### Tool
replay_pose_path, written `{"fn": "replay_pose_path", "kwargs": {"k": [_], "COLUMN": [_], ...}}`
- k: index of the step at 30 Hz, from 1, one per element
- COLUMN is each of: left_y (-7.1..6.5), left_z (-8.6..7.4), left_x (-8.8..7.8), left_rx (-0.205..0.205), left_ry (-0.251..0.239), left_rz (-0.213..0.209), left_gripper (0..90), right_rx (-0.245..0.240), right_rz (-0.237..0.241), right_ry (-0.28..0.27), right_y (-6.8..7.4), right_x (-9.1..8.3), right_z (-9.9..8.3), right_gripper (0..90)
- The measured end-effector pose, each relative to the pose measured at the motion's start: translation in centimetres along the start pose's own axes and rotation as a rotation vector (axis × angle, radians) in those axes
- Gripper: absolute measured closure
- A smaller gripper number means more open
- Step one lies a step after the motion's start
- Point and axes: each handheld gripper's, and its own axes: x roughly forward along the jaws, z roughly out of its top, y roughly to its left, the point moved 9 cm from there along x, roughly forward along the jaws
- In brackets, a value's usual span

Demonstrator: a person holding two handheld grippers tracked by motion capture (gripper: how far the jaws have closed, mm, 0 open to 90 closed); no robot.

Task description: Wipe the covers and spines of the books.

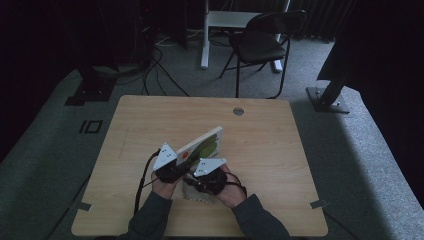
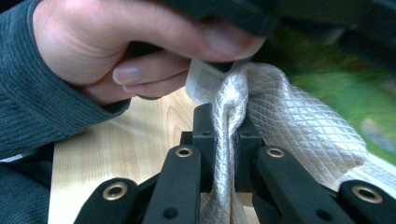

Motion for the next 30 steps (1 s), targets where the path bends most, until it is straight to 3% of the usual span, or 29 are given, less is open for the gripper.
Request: {"fn": "replay_pose_path", "kwargs": {"k": [10, 30], "left_y": [0.3, 0.6], "left_z": [0.7, 1.0], "left_x": [-0.3, -1.3], "left_rx": [0.014, 0.039], "left_ry": [-0.014, -0.016], "left_rz": [0.005, 0.005], "left_gripper": [78.0, 78.0], "right_rx": [-0.002, 0.089], "right_rz": [-0.002, -0.135], "right_ry": [0.020, -0.026], "right_y": [0.0, -4.4], "right_x": [0.2, -3.6], "right_z": [-0.5, -1.9], "right_gripper": [83.6, 83.6]}}
